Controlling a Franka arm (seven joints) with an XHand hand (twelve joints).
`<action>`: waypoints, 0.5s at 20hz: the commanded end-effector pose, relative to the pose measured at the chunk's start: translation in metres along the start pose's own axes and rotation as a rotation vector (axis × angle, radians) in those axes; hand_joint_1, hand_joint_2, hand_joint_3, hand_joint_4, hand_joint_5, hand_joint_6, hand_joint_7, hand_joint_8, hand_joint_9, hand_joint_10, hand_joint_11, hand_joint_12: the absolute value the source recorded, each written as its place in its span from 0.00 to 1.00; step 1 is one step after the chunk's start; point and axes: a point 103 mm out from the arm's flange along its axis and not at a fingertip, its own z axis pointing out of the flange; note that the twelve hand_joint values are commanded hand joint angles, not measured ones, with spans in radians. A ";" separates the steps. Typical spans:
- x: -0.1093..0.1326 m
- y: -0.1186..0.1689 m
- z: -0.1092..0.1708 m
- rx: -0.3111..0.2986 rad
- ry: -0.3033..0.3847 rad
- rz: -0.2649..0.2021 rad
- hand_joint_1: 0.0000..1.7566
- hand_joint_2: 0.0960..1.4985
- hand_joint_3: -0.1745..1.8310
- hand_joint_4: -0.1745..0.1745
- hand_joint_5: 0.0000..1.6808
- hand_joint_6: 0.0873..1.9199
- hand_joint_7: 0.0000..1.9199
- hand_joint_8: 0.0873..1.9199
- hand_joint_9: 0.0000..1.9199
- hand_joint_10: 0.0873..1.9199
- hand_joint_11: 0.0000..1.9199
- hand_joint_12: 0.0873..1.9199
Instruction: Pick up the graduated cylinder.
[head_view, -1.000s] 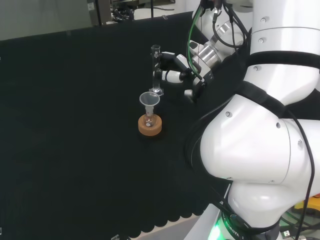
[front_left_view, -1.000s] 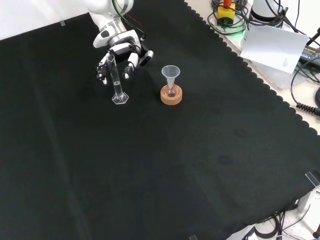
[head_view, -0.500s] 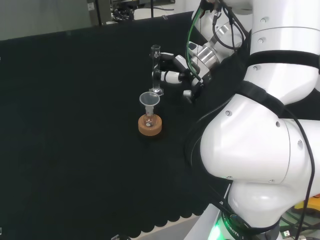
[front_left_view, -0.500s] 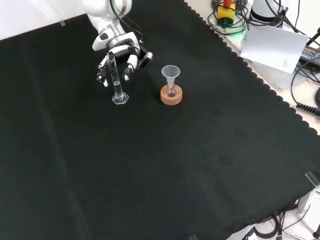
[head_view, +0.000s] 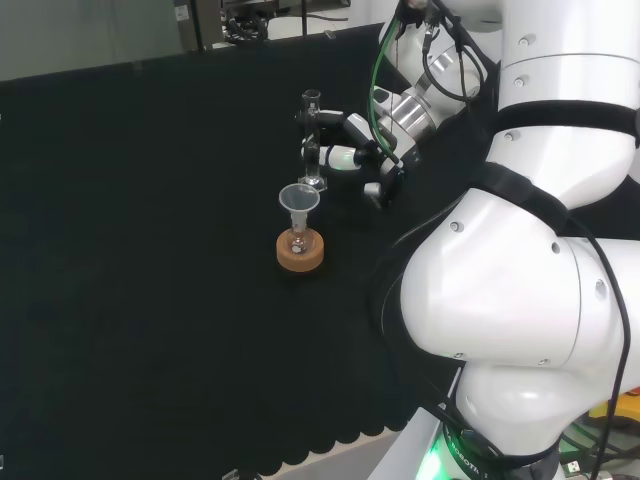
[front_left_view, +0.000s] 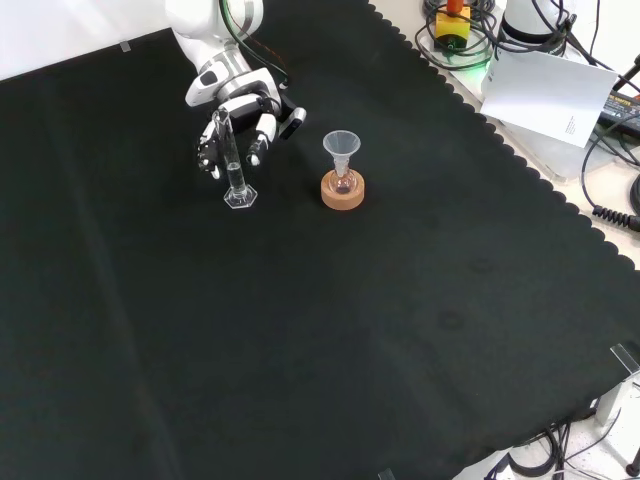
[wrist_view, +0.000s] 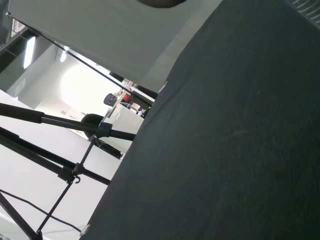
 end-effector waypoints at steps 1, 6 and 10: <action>-0.001 0.001 0.000 -0.012 0.005 -0.001 0.59 0.66 0.00 0.45 0.38 0.02 0.29 0.26 0.42 0.19 0.29 0.61; 0.000 0.002 -0.002 -0.028 0.008 -0.002 0.59 0.66 0.00 0.45 0.39 0.02 0.29 0.25 0.43 0.19 0.29 0.61; 0.001 0.003 0.000 -0.025 -0.001 -0.004 0.59 0.67 0.00 0.45 0.39 0.03 0.30 0.25 0.43 0.18 0.31 0.61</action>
